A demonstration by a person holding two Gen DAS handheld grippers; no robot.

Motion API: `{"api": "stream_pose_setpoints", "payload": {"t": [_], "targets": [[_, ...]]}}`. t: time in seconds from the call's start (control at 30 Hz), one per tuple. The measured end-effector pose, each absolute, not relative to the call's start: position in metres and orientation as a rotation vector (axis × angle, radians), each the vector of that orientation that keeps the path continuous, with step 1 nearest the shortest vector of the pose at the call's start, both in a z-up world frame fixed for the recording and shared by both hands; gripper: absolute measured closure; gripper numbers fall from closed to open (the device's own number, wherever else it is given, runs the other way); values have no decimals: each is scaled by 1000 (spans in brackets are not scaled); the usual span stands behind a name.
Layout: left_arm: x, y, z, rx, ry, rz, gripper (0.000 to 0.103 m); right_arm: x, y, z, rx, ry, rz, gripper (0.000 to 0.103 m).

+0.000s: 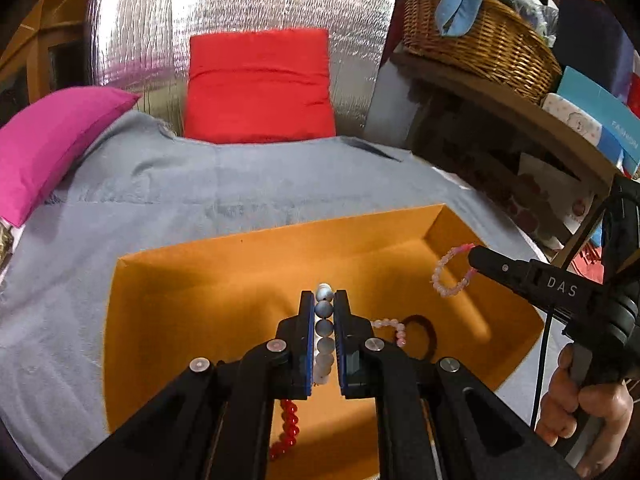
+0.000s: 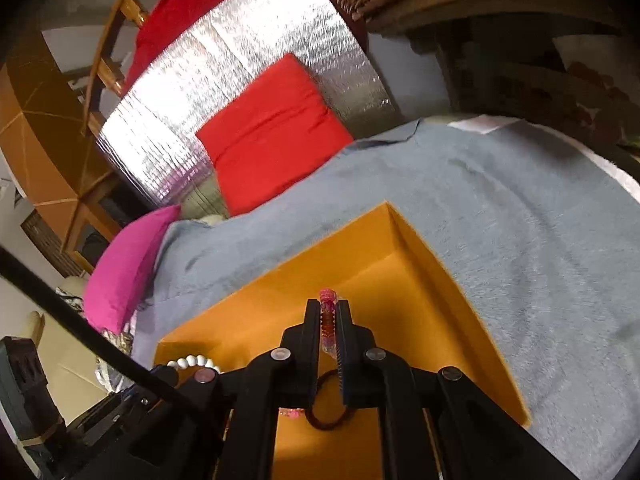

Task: Organize jewelry
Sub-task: 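Open both tools to release the bracelets inside the orange box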

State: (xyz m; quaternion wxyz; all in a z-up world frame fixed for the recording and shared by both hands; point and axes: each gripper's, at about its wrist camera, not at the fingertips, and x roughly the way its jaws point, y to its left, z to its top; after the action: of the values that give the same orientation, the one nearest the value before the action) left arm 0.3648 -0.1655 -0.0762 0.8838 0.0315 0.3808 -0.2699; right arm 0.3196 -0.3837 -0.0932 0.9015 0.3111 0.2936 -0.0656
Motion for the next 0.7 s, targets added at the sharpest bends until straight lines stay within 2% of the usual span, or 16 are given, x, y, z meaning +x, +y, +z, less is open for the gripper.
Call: {"api": "stream_pose_setpoints", "payload": {"t": [0.4, 0.47, 0.5, 0.53, 0.6, 0.63, 0.7], "targets": [[389, -179, -106, 78, 876, -553, 93, 348, -375, -113, 625, 671, -157, 94], [388, -182, -102, 107, 869, -536, 90, 346, -379, -114, 629, 669, -189, 93], [386, -183, -99, 123, 856, -529, 87, 344, -382, -114, 632, 666, -208, 90], [383, -183, -94, 135, 840, -520, 76, 341, -385, -113, 636, 660, -219, 86], [378, -179, -84, 141, 811, -491, 58, 332, -390, -107, 648, 634, -242, 63], [374, -175, -75, 136, 787, -476, 56, 326, -392, -102, 656, 615, -245, 58], [366, -165, -56, 127, 749, -458, 56, 316, -393, -91, 649, 583, -248, 57]]}}
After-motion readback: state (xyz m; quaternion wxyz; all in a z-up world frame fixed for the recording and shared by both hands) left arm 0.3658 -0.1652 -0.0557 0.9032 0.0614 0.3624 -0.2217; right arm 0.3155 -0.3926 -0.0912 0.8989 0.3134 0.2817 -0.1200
